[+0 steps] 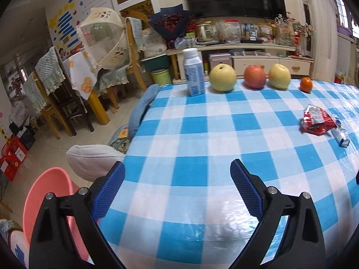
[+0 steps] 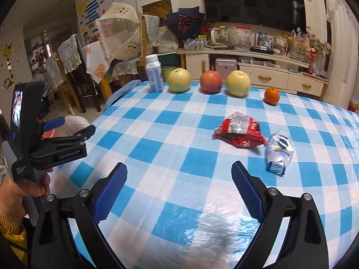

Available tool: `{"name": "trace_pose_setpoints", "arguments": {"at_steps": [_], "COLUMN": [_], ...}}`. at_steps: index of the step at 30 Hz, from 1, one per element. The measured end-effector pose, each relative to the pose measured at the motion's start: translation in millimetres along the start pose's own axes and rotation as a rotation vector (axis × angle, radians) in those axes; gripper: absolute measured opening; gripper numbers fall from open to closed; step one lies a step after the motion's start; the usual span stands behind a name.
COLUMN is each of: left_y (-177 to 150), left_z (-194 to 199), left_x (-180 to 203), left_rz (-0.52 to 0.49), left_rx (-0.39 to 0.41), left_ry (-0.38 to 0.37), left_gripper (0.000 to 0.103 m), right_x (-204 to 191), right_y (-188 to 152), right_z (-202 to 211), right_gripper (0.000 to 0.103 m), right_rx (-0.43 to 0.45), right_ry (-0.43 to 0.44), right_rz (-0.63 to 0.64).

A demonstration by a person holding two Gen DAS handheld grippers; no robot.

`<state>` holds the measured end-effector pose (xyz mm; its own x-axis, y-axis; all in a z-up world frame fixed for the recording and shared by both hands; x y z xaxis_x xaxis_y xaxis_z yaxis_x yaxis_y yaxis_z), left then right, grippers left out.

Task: Collect trash
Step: 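Move both grippers back over the table toward the red packet and milk bag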

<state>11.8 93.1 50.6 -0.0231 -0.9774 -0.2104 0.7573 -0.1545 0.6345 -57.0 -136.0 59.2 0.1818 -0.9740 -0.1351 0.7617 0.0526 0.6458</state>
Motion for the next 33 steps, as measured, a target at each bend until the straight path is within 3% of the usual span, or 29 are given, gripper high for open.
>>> {"name": "trace_pose_setpoints", "arguments": {"at_steps": [5, 16, 23, 28, 33], "left_y": [0.6, -2.8, -9.1, -3.2, 16.7], "left_z": [1.9, 6.9, 0.6, -2.0, -4.2], "left_x": [18.4, 66.5, 86.9, 99.2, 133.9], "left_rz": [-0.021, -0.133, -0.156, -0.064, -0.043], "left_rx": [0.005, 0.012, -0.038, -0.093, -0.128], "left_ry": [-0.08, -0.2, -0.295, -0.47, -0.577], "left_gripper": [0.095, 0.095, 0.095, 0.095, 0.095], "right_x": [28.2, 131.0, 171.0, 177.1, 183.1], "right_y": [3.1, 2.0, 2.5, 3.5, 3.4], "right_z": [3.7, -3.0, -30.3, -62.6, -81.0], "right_gripper": [0.093, 0.093, 0.093, 0.093, 0.093], "right_rx": [0.002, -0.056, -0.12, -0.206, -0.244], "right_ry": [-0.044, -0.124, -0.088, -0.141, -0.192], "right_rz": [-0.029, -0.244, -0.36, -0.335, -0.277]}}
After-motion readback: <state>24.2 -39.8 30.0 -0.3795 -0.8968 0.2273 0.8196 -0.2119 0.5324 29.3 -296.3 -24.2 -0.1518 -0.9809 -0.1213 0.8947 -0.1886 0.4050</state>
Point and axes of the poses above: each gripper's, at about its wrist camera, not at the fingertips, and z roughly against the way its jaws point, x to its right, y to its top, the point moved 5 cm from there along -z, roughly the way its jaws point, and after that the axes turned 10 degrees about -x, right-handed, at the moved point
